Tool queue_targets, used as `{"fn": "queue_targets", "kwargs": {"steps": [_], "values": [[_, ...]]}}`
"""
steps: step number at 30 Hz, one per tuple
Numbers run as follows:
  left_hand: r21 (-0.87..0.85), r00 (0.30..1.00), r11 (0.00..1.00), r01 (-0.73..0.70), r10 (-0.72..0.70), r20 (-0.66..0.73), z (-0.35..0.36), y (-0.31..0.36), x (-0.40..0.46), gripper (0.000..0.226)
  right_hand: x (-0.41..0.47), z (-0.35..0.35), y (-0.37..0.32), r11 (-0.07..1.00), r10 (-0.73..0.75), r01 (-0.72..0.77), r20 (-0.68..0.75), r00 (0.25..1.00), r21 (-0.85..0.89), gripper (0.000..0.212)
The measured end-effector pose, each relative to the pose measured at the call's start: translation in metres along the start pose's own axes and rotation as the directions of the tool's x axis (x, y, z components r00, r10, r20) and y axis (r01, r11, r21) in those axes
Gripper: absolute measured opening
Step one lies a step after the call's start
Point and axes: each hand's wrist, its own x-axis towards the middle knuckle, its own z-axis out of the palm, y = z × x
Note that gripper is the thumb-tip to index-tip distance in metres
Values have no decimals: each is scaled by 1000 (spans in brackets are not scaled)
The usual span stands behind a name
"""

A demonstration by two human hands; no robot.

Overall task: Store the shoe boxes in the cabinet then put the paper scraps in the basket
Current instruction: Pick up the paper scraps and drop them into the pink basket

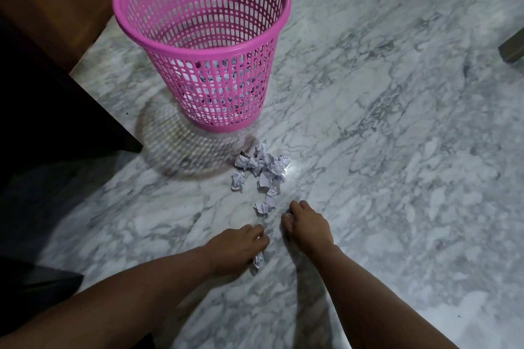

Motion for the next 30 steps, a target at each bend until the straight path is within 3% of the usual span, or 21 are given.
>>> {"fn": "queue_targets", "kwargs": {"steps": [4, 7, 11, 14, 17, 23, 30], "values": [[-107, 985, 990, 92, -106, -135, -18, -11, 3, 25, 1, 1, 0, 979, 39, -17, -107, 993, 204, 19], [-121, 938, 974, 194, -220, -269, -40, -28, 11, 39, 8, -3, -11, 975, -55, 102, -229, 972, 197, 22], [-117, 855, 924, 364, -381, -351, -66, -54, 23, 40, 21, -9, -32, 980, -104, 152, -320, 942, 128, 29], [-31, 873, 921, 389, -379, -308, -65, -73, 31, 48, 28, -4, -40, 991, -124, 132, -195, 973, 30, 41], [8, 907, 932, 362, -351, -232, -48, -80, 36, 37, 33, 3, -48, 988, -134, 130, -46, 990, -83, 43], [16, 919, 932, 362, -354, -175, -41, -64, 41, 36, 36, 0, -63, 969, -226, 228, 32, 974, -95, 25], [-66, 942, 943, 327, -331, -59, -49, -50, 35, 28, 21, 8, -62, 952, -288, 296, 103, 952, -74, 25]]}}
